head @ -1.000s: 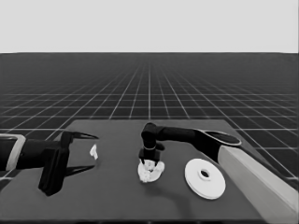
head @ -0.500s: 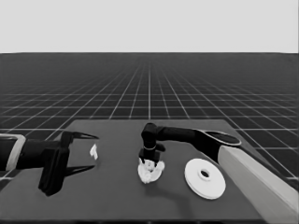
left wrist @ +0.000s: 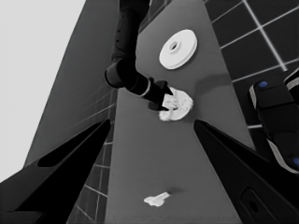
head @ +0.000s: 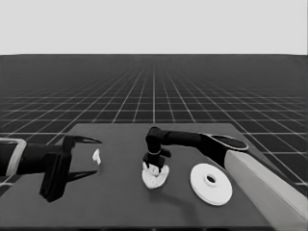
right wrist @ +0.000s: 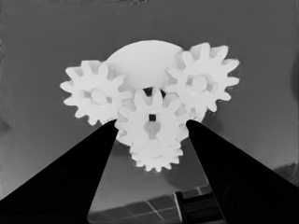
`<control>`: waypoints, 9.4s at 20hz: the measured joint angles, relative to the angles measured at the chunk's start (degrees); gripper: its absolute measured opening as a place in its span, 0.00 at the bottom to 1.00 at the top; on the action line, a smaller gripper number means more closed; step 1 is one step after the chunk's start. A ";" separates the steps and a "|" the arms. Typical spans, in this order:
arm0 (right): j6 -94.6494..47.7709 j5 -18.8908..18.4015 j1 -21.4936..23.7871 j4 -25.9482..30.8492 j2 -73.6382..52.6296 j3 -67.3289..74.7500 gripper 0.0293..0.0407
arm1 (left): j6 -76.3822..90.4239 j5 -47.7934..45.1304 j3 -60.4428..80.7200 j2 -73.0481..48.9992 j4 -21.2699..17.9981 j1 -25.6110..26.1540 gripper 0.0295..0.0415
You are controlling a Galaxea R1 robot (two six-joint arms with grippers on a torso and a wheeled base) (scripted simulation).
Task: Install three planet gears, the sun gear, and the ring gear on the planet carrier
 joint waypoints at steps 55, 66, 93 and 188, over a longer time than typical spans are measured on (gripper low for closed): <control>33.00 0.00 0.00 0.00 0.00 0.00 0.14 | 0.00 0.00 0.00 0.00 0.00 0.00 0.75; 36.83 0.00 0.01 -0.01 0.00 -0.01 0.81 | 0.00 0.00 0.00 0.00 0.00 0.00 0.75; -41.27 2.27 8.47 4.31 -55.00 50.57 0.84 | 0.00 0.00 0.00 0.00 0.00 0.00 0.75; -4.02 -0.59 1.48 1.36 -0.76 1.74 0.49 | 0.00 0.00 0.00 0.00 0.00 0.00 0.75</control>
